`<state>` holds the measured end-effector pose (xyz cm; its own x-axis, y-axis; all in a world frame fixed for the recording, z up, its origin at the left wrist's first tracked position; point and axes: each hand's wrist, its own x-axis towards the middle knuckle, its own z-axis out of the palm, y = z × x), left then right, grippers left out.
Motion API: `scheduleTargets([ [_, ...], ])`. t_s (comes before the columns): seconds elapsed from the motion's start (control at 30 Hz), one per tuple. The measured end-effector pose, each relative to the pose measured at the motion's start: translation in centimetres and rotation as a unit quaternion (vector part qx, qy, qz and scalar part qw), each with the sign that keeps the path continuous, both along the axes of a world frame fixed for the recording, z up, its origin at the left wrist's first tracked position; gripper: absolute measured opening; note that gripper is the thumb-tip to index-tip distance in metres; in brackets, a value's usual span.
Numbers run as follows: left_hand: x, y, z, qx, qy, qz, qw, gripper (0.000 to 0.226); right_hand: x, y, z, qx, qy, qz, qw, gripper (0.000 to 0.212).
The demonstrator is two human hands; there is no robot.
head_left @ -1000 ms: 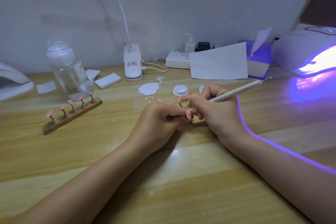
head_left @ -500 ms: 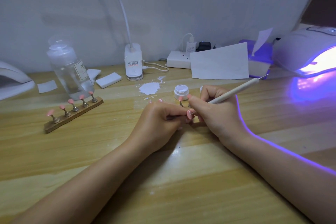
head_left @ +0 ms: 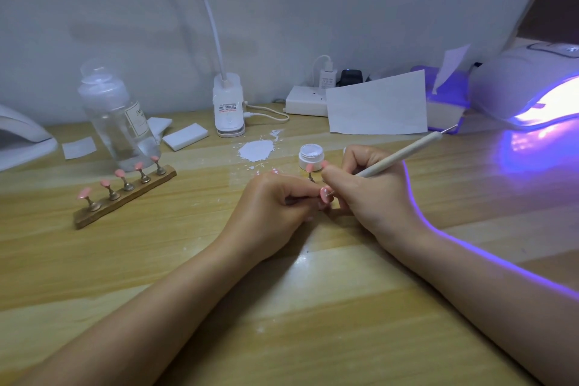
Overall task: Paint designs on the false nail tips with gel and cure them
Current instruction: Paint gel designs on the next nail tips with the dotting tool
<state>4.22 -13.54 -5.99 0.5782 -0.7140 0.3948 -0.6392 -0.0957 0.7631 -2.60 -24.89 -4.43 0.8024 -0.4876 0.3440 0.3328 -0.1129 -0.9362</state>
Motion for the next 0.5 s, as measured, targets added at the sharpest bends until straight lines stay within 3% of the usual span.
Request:
scheduleTargets([
  [0.5,0.14,0.01,-0.23,0.001,0.002,0.005,1.0,0.011,0.03,0.02,0.07,-0.006,0.002,-0.004,1.0,0.048],
])
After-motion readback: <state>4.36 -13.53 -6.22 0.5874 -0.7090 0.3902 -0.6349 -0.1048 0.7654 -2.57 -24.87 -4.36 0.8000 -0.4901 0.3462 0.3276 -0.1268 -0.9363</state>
